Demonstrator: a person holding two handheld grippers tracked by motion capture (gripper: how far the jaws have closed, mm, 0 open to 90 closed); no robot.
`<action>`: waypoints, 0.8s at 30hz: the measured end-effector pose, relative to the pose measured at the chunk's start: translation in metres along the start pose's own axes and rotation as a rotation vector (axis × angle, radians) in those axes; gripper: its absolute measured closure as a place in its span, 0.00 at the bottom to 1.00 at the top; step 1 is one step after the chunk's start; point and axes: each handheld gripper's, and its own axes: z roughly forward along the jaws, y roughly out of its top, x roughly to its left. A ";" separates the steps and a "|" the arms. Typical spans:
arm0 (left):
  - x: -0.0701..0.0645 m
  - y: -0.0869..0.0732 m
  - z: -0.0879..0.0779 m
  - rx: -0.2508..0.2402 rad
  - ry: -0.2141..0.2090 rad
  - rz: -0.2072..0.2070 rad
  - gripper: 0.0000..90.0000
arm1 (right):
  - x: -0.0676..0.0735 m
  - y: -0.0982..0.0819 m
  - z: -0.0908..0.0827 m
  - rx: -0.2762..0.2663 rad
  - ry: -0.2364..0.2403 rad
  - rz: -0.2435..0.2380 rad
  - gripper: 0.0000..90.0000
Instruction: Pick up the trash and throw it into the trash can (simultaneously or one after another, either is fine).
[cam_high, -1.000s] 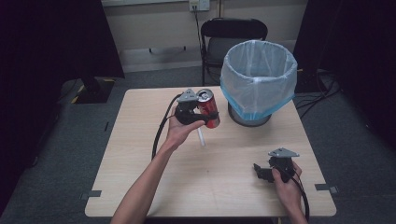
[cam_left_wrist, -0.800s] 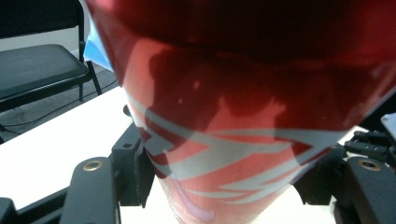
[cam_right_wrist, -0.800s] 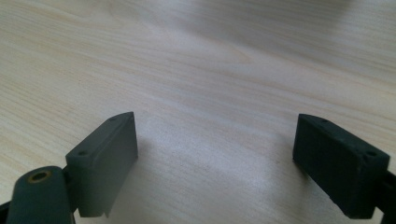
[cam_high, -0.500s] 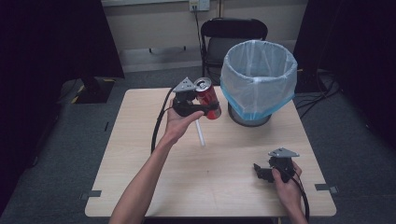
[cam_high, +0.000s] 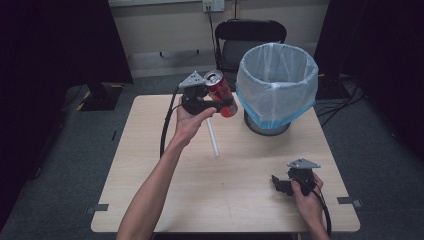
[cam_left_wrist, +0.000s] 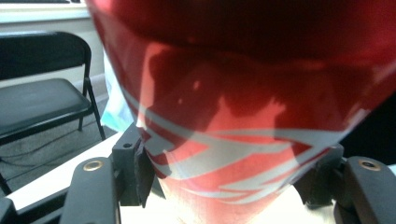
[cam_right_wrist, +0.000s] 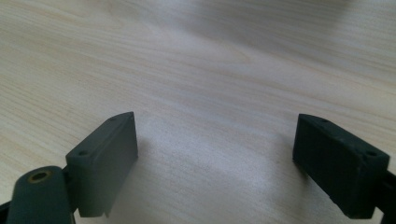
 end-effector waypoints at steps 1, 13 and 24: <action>0.000 0.002 0.000 -0.006 0.000 -0.002 0.38 | 0.000 0.000 0.000 0.000 0.000 0.001 0.15; -0.004 0.020 -0.003 -0.063 -0.015 -0.016 0.38 | 0.000 0.000 0.000 0.000 -0.001 0.001 0.15; -0.008 0.043 -0.001 -0.087 0.007 0.023 0.38 | 0.000 0.000 0.000 0.000 -0.001 0.001 0.15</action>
